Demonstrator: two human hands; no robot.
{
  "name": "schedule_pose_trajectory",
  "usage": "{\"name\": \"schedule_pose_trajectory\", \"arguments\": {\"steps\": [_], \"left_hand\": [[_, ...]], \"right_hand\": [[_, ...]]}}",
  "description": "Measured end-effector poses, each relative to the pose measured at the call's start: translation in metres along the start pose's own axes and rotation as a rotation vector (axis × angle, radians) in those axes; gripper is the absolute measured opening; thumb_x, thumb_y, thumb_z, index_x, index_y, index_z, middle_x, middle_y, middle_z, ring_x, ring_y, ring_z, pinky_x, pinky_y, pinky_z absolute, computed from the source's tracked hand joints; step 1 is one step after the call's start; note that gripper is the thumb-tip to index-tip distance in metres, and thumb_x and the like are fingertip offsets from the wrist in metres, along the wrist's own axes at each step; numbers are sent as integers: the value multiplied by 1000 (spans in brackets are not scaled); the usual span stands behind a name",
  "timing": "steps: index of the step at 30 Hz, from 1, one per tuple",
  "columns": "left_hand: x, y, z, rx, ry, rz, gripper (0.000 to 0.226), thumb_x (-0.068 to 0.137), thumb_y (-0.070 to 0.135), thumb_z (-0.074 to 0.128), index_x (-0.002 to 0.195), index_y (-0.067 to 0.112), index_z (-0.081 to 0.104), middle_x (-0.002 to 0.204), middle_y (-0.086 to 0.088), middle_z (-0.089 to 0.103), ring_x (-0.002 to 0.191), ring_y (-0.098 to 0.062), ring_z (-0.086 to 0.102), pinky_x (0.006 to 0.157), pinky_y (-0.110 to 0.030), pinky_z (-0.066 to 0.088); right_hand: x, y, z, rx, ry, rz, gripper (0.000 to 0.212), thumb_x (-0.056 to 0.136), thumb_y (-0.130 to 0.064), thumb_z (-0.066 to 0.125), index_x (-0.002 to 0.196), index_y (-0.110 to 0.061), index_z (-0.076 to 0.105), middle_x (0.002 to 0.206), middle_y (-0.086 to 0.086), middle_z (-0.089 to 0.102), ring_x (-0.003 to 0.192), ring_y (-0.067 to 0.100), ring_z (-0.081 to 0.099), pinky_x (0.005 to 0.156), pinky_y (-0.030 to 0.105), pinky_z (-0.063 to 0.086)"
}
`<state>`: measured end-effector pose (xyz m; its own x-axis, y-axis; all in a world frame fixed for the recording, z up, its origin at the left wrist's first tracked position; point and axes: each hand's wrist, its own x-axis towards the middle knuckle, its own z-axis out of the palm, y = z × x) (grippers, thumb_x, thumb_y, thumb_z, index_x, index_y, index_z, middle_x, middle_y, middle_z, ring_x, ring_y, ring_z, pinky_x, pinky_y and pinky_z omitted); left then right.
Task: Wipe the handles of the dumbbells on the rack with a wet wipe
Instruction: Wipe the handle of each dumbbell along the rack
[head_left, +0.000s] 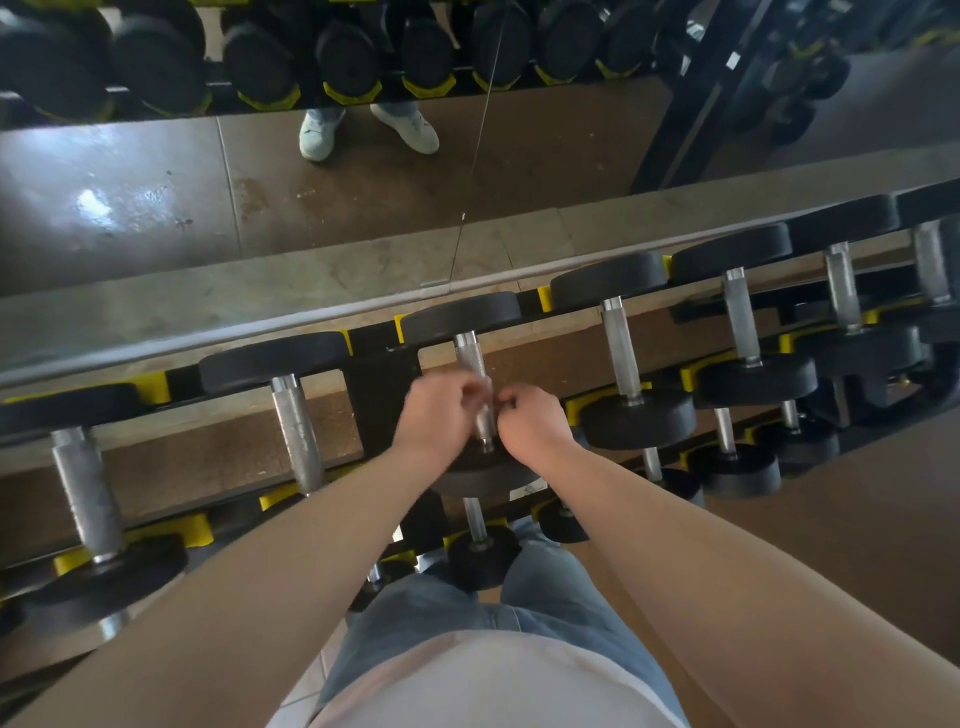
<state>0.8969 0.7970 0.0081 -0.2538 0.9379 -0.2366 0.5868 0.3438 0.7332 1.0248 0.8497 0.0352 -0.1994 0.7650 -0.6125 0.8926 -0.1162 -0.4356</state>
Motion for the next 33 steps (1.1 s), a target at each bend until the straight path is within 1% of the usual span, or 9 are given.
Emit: {"name": "schedule_pose_trajectory", "arguments": {"steps": [3, 5, 9, 13, 16, 19, 23, 29, 33], "left_hand": [[22, 0, -16, -22, 147, -10, 16, 97, 26, 69, 110, 23, 77, 106, 8, 75, 97, -6, 66, 93, -27, 53], [19, -2, -18, 24, 122, 35, 15, 97, 28, 69, 109, 24, 78, 106, 7, 75, 97, -8, 66, 92, -28, 52], [-1, -10, -9, 116, -149, 89, 13, 96, 31, 70, 106, 29, 79, 106, 9, 76, 97, -7, 68, 93, -34, 57], [-14, -6, -7, 154, -355, -29, 15, 95, 31, 71, 108, 33, 78, 112, 10, 75, 102, -7, 68, 97, -34, 56], [-17, 0, -5, 116, -314, -38, 13, 96, 29, 70, 106, 31, 77, 108, 12, 73, 100, -5, 65, 94, -29, 54], [-15, 14, -5, -29, -248, -127, 6, 96, 29, 69, 98, 34, 73, 97, 18, 68, 92, 1, 60, 81, -20, 46], [-10, 40, -4, -92, -165, -118, 9, 97, 29, 69, 93, 37, 68, 90, 20, 66, 87, 4, 60, 73, -13, 41], [0, 86, 16, -259, -77, -231, 3, 95, 29, 73, 96, 31, 71, 96, 15, 70, 93, -3, 65, 83, -24, 53], [11, 114, 41, -280, -48, -286, 11, 93, 32, 75, 103, 28, 74, 101, 13, 71, 98, -4, 65, 91, -30, 53]], "right_hand": [[-2, 1, -2, -5, -2, -10, 27, 104, -13, 48, 121, -20, 68, 101, -5, 61, 88, 12, 58, 77, 27, 46], [-2, 1, -2, -1, 2, -11, 27, 104, -14, 49, 121, -21, 68, 104, -4, 63, 88, 12, 59, 76, 26, 45], [-2, 1, -2, 17, 0, -3, 26, 104, -17, 50, 122, -22, 68, 114, 0, 69, 86, 11, 59, 75, 26, 46], [-4, 1, -5, 45, -29, 1, 29, 104, -16, 50, 126, -23, 67, 123, 3, 69, 107, 21, 66, 84, 31, 50], [-4, 5, -10, 144, -52, 5, 30, 103, -16, 52, 127, -24, 67, 125, 0, 68, 111, 19, 64, 84, 26, 48], [-4, 13, -20, 347, -69, -10, 23, 103, -24, 54, 122, -24, 67, 109, -10, 65, 102, 10, 62, 73, 18, 43], [-7, 24, -44, 594, -209, -1, 19, 104, -34, 55, 113, -24, 68, 109, -2, 71, 102, 18, 68, 91, 34, 56], [7, 60, -89, 972, -430, 59, 20, 101, -10, 59, 120, -8, 67, 113, 18, 74, 102, 27, 73, 97, 43, 57], [22, 84, -118, 1022, -443, 56, 23, 97, -2, 63, 120, 0, 66, 109, 19, 72, 97, 25, 71, 93, 37, 59]]}}
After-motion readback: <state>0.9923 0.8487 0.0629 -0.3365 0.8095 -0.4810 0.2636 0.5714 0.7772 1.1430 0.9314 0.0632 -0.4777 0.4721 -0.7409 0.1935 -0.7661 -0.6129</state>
